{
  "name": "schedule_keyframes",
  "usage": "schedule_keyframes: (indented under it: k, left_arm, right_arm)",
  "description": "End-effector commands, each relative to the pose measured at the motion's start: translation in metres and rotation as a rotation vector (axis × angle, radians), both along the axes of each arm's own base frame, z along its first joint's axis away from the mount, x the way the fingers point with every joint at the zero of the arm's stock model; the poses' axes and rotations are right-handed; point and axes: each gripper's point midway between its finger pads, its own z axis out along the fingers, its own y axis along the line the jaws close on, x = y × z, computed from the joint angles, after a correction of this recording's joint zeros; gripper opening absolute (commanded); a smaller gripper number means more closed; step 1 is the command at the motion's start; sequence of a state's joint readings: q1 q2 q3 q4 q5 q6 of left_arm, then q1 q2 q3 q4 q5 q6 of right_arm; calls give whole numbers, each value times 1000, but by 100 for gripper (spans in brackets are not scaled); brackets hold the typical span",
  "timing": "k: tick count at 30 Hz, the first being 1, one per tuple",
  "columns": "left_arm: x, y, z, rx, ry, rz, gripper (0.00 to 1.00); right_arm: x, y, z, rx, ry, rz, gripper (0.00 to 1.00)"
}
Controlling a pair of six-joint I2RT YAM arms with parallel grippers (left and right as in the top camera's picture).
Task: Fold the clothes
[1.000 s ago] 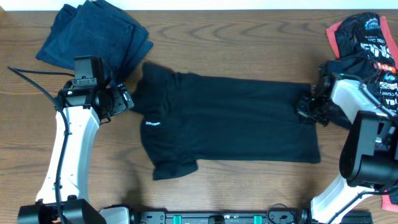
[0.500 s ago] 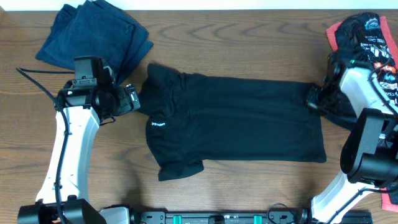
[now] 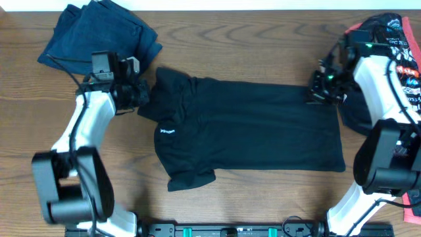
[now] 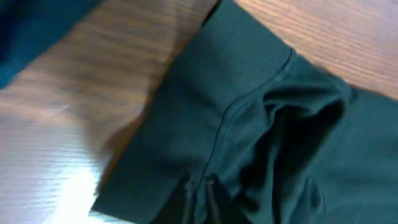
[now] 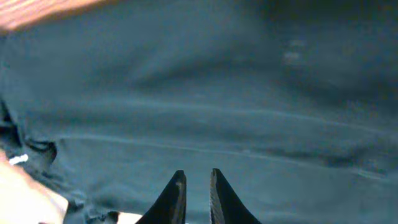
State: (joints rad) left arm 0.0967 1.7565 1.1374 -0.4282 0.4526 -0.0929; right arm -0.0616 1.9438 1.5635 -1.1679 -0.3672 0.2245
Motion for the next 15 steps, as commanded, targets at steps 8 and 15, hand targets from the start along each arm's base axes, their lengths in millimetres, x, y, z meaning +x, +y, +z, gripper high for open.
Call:
schedule_keyframes:
  k: [8,15]
  left_arm:
    - [3,-26,-50,-97,55,-83,5]
    - [-4,4,-95,55,158,-8,6]
  right_arm:
    - [0,45,1,-63,-37,117,21]
    - [-4,57,1,-73,-30,144,21]
